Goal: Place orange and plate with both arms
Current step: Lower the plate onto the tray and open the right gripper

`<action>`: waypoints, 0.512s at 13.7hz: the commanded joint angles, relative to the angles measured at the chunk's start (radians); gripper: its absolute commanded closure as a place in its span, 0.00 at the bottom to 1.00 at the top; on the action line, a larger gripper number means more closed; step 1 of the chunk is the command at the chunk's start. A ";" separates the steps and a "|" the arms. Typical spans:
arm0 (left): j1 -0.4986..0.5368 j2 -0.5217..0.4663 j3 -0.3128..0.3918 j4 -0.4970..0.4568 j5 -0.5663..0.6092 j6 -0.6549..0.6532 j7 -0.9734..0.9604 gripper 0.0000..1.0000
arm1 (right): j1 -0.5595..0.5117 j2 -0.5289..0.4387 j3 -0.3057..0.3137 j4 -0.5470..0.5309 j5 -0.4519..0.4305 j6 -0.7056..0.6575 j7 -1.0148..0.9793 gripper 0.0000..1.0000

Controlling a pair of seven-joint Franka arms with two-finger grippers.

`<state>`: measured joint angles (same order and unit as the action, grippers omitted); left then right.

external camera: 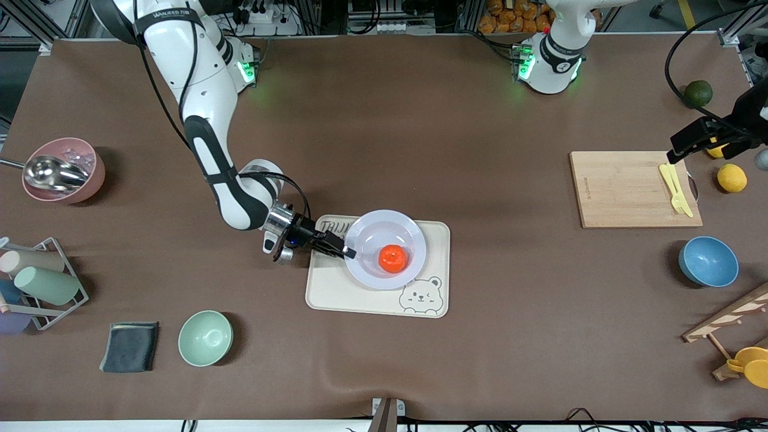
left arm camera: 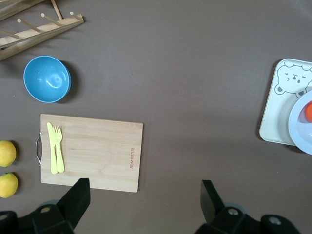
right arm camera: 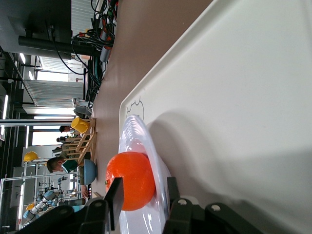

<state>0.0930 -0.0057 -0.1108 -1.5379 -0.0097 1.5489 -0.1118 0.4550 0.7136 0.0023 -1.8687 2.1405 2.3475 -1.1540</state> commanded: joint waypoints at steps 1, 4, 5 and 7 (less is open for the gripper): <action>0.002 -0.011 -0.003 0.001 -0.004 -0.013 0.008 0.00 | -0.021 0.010 0.015 0.019 -0.034 0.007 -0.010 0.56; 0.001 -0.011 -0.006 0.002 0.000 -0.015 0.018 0.00 | -0.051 0.007 0.015 0.017 -0.158 0.006 0.054 0.46; 0.001 -0.011 -0.006 0.002 0.000 -0.015 0.020 0.00 | -0.059 0.006 0.015 0.014 -0.177 0.003 0.059 0.44; 0.002 -0.019 -0.006 0.002 -0.001 -0.023 0.021 0.00 | -0.064 0.003 0.015 0.010 -0.194 0.001 0.060 0.44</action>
<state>0.0921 -0.0058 -0.1140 -1.5379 -0.0097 1.5479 -0.1117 0.4142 0.7136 -0.0001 -1.8683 1.9816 2.3490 -1.1114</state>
